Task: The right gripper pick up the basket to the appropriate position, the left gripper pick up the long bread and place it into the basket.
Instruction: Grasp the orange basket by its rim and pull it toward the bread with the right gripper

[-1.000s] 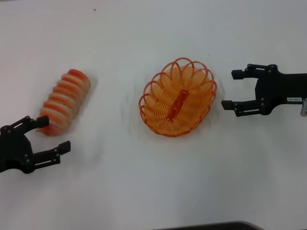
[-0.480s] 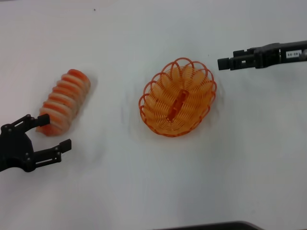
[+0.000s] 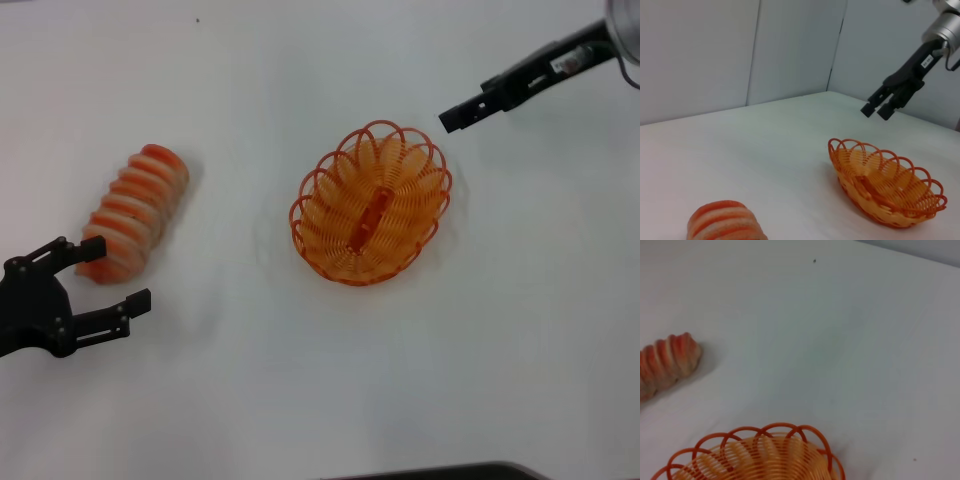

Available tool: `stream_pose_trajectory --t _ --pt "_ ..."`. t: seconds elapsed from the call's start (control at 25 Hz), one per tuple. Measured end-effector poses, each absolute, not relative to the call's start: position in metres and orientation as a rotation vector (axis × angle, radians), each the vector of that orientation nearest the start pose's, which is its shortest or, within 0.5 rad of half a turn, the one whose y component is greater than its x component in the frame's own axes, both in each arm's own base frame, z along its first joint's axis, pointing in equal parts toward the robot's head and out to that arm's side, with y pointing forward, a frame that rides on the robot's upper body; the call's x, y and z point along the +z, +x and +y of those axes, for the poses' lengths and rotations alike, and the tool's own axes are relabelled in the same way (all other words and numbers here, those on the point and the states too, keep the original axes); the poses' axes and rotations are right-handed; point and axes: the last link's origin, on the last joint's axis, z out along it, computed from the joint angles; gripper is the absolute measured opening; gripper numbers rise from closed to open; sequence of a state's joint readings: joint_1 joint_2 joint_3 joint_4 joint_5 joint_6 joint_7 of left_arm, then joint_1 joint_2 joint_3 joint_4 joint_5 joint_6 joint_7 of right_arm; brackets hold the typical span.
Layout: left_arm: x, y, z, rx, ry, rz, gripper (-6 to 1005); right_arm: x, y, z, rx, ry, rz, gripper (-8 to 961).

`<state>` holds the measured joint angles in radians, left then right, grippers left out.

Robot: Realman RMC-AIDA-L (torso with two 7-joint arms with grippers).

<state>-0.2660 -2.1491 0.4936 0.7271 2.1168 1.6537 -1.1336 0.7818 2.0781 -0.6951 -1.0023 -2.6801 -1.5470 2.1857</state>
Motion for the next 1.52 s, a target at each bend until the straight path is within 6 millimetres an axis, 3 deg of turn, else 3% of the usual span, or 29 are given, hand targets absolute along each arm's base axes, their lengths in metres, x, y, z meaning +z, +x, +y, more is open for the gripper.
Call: stream_pose_trajectory --t 0.32,0.8,1.28,1.52 --pt "0.000 -0.333 0.240 -0.643 -2.589 -0.653 933 0.018 0.198 0.411 -0.311 -2.593 0.897 914" --pt "-0.001 -0.333 0.240 -0.639 -2.590 -0.656 933 -0.029 0.211 0.408 -0.368 -2.629 0.888 900" --pt "-0.001 -0.333 0.241 -0.641 -2.595 -0.653 932 -0.034 0.208 0.409 -0.363 -2.628 0.881 864" --pt "0.000 -0.333 0.240 -0.639 -2.594 -0.652 932 -0.034 0.209 0.409 -0.361 -2.623 0.894 752"
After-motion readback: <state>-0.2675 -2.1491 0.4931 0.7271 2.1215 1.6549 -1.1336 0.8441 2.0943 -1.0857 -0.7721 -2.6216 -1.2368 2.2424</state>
